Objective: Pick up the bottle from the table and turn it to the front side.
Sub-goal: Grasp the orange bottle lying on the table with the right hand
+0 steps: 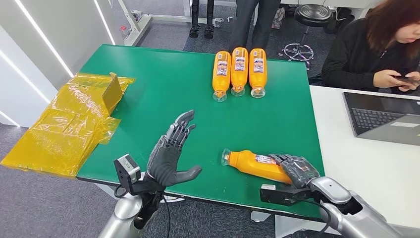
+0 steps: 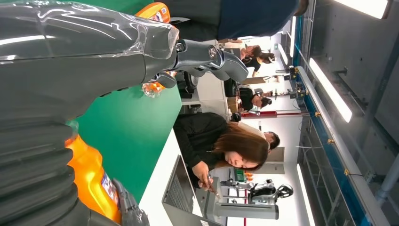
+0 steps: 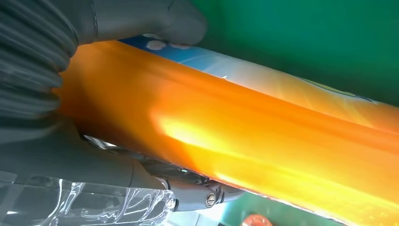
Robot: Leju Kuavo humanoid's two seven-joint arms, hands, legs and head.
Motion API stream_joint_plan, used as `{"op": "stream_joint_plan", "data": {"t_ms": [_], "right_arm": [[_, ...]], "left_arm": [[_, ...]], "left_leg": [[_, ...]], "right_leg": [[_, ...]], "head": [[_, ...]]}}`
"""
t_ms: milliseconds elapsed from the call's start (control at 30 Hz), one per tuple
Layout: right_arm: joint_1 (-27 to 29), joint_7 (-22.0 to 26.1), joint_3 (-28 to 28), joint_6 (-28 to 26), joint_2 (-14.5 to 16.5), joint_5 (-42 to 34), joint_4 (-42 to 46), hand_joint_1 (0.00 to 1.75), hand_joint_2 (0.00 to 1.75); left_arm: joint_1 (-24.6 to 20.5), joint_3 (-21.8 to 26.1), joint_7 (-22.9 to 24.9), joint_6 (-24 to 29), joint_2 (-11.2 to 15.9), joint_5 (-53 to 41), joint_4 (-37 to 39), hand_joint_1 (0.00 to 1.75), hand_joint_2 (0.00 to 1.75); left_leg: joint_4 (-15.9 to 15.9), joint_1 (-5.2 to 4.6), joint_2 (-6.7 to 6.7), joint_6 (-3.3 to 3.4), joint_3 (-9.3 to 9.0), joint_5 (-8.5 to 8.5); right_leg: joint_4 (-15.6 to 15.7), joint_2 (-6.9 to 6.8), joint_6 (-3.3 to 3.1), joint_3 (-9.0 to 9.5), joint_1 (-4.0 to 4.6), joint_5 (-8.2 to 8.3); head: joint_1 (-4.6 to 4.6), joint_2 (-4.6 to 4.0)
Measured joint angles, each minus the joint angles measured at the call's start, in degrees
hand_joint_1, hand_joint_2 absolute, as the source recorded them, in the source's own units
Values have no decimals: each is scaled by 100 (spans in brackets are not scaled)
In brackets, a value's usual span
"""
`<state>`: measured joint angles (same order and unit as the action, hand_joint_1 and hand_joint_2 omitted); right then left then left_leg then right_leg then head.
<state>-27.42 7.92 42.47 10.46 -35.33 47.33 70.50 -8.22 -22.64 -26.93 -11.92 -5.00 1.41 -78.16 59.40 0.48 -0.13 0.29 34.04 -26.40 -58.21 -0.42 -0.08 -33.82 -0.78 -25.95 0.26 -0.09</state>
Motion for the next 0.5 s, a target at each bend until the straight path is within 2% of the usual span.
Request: {"op": "stream_joint_plan", "data": {"t_ms": [267, 500], "right_arm": [[-48, 55, -79, 237, -163, -67, 244, 175, 175], [31, -100, -118, -107, -163, 41, 447, 175, 175]], "left_arm": [[14, 26, 1, -2, 20, -8, -9, 0, 175], [116, 86, 4, -1, 34, -27, -84, 0, 175]], "left_leg": [[0, 0, 1, 0, 1, 0], [0, 1, -1, 0, 6, 0]], "right_leg": [[0, 1, 1, 1, 0, 2], [-1, 1, 1, -4, 1, 1]], "head": [[0, 0], [1, 0]]}}
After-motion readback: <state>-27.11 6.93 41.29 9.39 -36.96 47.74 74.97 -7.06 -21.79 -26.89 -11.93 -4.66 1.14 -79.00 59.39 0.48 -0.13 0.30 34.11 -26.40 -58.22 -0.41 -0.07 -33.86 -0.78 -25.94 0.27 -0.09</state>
